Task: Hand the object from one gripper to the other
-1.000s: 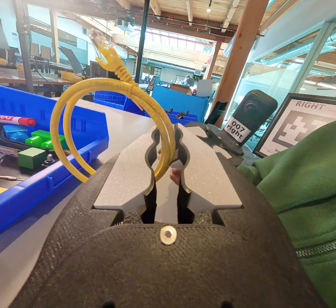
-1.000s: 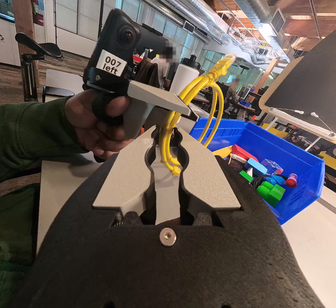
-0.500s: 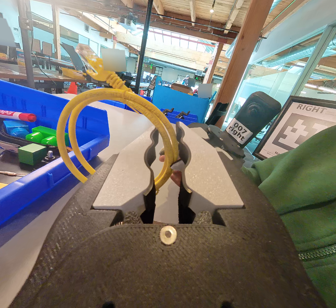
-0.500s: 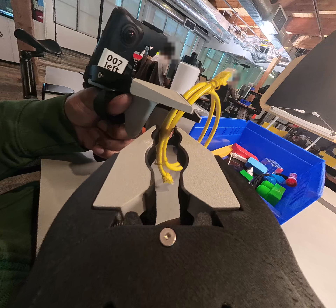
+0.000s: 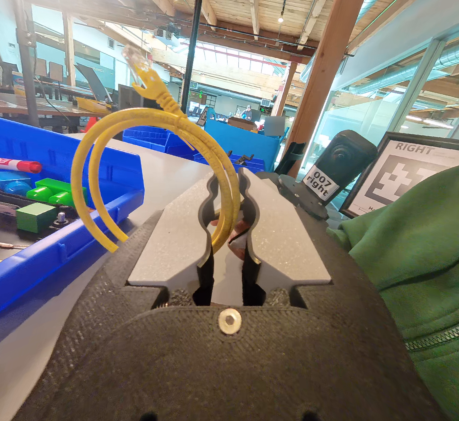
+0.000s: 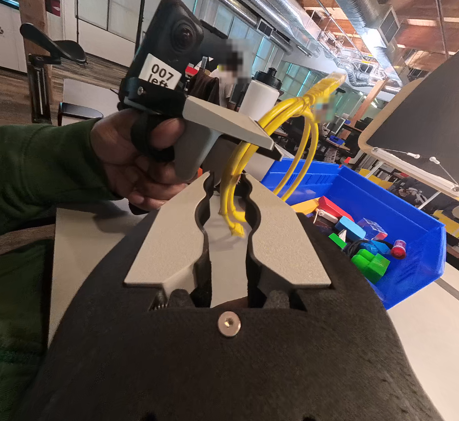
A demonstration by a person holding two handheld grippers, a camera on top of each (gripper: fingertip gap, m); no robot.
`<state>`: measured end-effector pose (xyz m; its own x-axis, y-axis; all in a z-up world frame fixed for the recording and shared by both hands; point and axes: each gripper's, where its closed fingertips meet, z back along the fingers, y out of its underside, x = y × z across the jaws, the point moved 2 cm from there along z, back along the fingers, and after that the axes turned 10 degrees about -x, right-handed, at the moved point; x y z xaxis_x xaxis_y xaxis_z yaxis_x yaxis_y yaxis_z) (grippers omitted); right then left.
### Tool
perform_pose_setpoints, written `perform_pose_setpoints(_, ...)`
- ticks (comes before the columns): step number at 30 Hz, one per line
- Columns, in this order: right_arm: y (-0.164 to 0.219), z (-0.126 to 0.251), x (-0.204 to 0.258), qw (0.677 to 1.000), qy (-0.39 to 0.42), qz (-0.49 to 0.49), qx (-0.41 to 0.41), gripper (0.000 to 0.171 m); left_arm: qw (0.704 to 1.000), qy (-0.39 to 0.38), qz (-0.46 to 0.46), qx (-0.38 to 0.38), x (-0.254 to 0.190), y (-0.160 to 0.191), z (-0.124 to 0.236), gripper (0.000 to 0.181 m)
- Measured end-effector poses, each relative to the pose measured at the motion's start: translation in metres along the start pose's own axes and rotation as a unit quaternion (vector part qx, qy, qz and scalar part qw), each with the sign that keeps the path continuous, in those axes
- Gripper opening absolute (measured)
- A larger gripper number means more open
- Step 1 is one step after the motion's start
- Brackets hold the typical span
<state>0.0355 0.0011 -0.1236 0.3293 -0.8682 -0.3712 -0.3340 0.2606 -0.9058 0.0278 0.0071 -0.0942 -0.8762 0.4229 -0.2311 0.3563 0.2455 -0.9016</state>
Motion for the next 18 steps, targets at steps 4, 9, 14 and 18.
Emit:
perform_pose_setpoints(4, -0.003, 0.001, -0.002, 1.0, 0.003, -0.006, -0.007, 0.015, 1.0, 0.003, 0.008, -0.002, -0.001, 0.0, 0.0, 0.018)
perform_pose_setpoints(9, -0.009, 0.003, -0.006, 1.0, 0.01, -0.017, -0.023, 0.013, 1.0, 0.002, 0.013, -0.008, 0.0, -0.001, 0.0, 0.02)
perform_pose_setpoints(14, -0.012, 0.004, -0.01, 0.999, 0.016, -0.035, -0.034, 0.013, 1.0, 0.003, 0.007, 0.001, -0.001, 0.001, -0.001, 0.02)
perform_pose_setpoints(18, -0.007, 0.003, -0.006, 0.999, 0.009, -0.027, -0.023, 0.016, 1.0, 0.0, -0.017, 0.007, -0.001, 0.002, -0.001, 0.017)
